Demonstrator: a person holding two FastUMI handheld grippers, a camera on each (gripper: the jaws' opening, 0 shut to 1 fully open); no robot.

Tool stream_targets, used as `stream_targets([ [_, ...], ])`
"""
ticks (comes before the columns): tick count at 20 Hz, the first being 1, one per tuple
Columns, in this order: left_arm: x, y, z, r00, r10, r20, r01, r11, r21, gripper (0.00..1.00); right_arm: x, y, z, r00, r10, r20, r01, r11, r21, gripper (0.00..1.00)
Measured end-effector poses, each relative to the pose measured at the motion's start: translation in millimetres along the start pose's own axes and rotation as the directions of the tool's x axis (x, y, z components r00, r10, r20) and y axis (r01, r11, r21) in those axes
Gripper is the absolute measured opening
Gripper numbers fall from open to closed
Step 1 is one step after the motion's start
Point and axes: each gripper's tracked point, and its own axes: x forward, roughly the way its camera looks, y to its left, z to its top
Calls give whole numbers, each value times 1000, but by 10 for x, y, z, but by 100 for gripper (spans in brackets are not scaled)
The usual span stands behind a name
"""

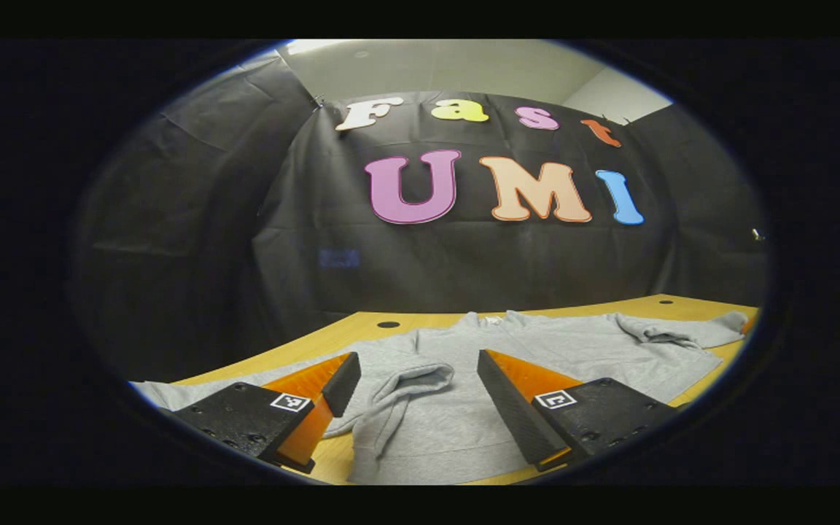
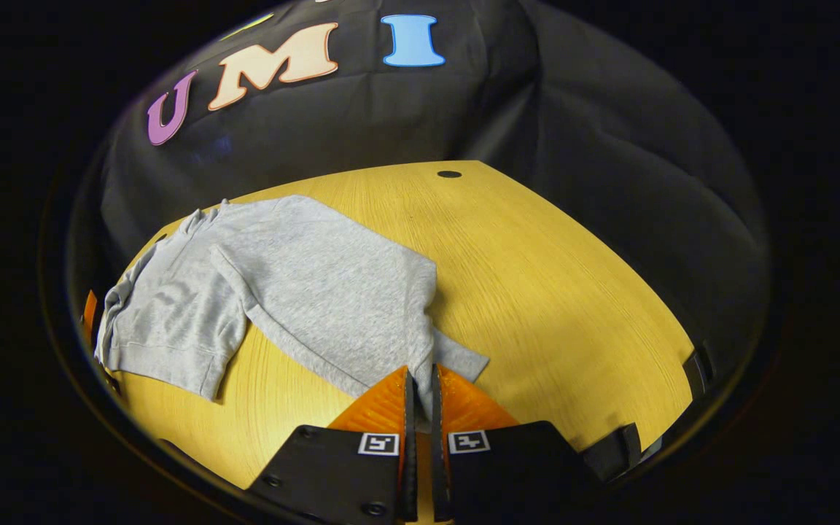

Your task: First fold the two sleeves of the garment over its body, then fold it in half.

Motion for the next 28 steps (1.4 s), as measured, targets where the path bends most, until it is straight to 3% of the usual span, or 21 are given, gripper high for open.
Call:
stream_targets([
  [1, -3, 4, -3, 1000, 0, 0, 0, 1000, 0, 96, 4, 27, 13, 1000, 7, -1, -7, 1000, 14, 11],
  [2, -10, 10, -10, 1000, 0, 0, 0, 1000, 0, 96, -18, 89, 1, 1000, 23, -6, -23, 999, 29, 4],
  [6, -4, 11, -6, 1000, 0, -1, 0, 1000, -1, 98, -81, 205, 107, 998, 66, 5, -66, 996, 62, 3],
  [13, 44, 4, -3, 1000, 0, -1, 0, 1000, -2, 95, -220, 605, 872, 980, 145, 133, -151, 988, 34, 4],
  [19, 47, 22, -14, 1000, -1, -1, 1, 1000, -2, 98, -332, 1513, 1678, 927, 285, 243, -277, 959, -64, 3],
  [28, 2, 12, 16, 1000, 1, -2, -1, 1000, 0, 95, -267, 3336, 2005, 836, 504, 217, -459, 859, -226, 3],
])
